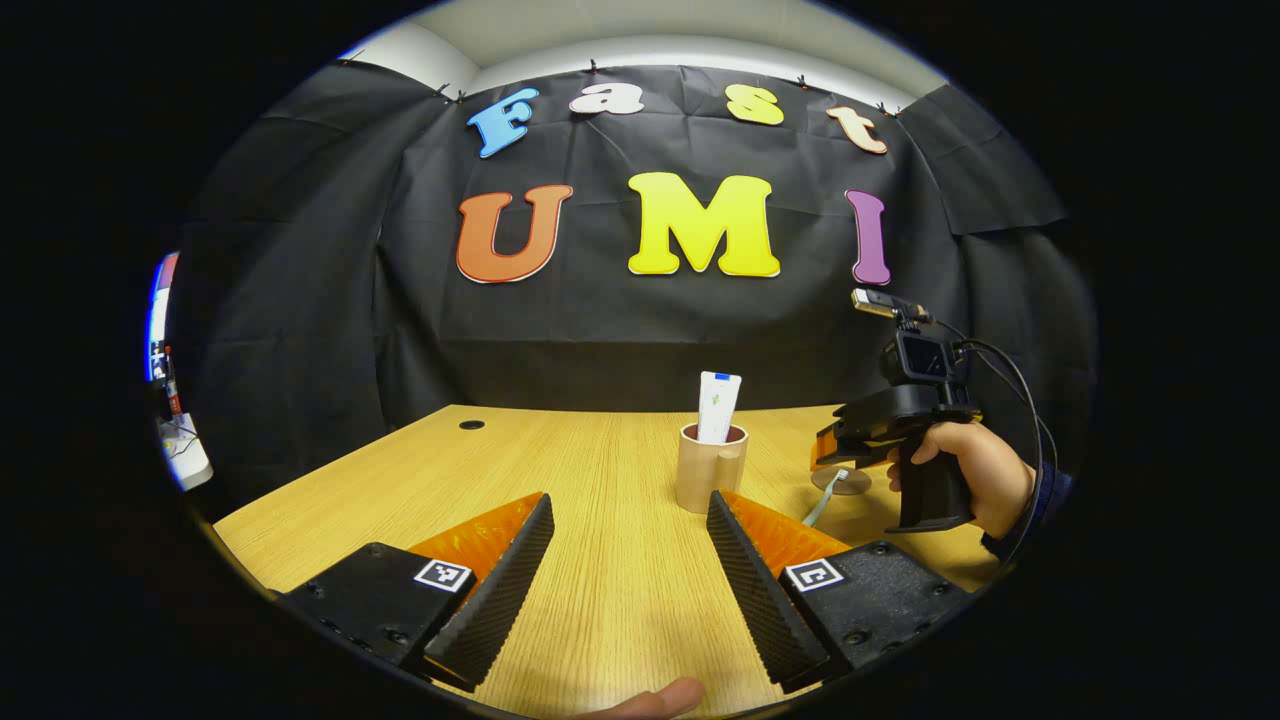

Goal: Put the toothbrush and toothpaste on the desktop into the cup, then pick up the cup and place it on the coaster on the desktop.

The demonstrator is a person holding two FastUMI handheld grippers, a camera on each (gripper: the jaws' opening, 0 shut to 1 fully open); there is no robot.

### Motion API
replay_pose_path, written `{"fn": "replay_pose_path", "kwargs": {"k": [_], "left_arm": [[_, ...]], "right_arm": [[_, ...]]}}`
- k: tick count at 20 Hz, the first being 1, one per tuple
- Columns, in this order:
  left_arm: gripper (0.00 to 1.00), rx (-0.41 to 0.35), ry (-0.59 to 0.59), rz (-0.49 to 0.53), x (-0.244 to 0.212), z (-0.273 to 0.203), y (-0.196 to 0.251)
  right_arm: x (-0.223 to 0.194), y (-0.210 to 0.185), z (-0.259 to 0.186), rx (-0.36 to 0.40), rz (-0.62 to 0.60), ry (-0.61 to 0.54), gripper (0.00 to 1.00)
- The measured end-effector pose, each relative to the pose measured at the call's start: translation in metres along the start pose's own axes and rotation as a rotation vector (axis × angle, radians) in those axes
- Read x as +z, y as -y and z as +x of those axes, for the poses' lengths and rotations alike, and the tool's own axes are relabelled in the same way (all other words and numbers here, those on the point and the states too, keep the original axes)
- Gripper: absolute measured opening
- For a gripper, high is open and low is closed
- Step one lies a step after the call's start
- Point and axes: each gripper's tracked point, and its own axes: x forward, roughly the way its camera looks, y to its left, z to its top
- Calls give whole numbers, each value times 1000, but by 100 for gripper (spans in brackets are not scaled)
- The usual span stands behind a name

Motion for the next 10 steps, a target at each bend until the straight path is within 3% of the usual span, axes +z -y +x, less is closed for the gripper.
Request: {"fn": "replay_pose_path", "kwargs": {"k": [1, 2, 3, 6, 7, 8, 10], "left_arm": [[98, -1, -2, -3, -1, 0, 0], [98, -3, -1, -6, -1, 0, 1], [98, -3, -3, -11, 0, 1, 2], [98, -11, -9, -25, -2, 1, 5], [98, -19, -14, -32, -4, 1, 7], [98, -23, -23, -40, -6, 2, 8], [98, -20, -30, -54, -8, 3, 6]], "right_arm": [[-10, -1, 4, 10, 24, -39, 77], [-21, -3, 5, 19, 34, -73, 64], [-30, -2, 6, 15, 30, -111, 65], [-32, -5, 5, 19, 16, -116, 53], [-32, -8, 4, 25, 24, -117, 46], [-35, -12, 8, 31, 30, -131, 29], [-33, -9, 8, 46, 13, -134, 24]]}}
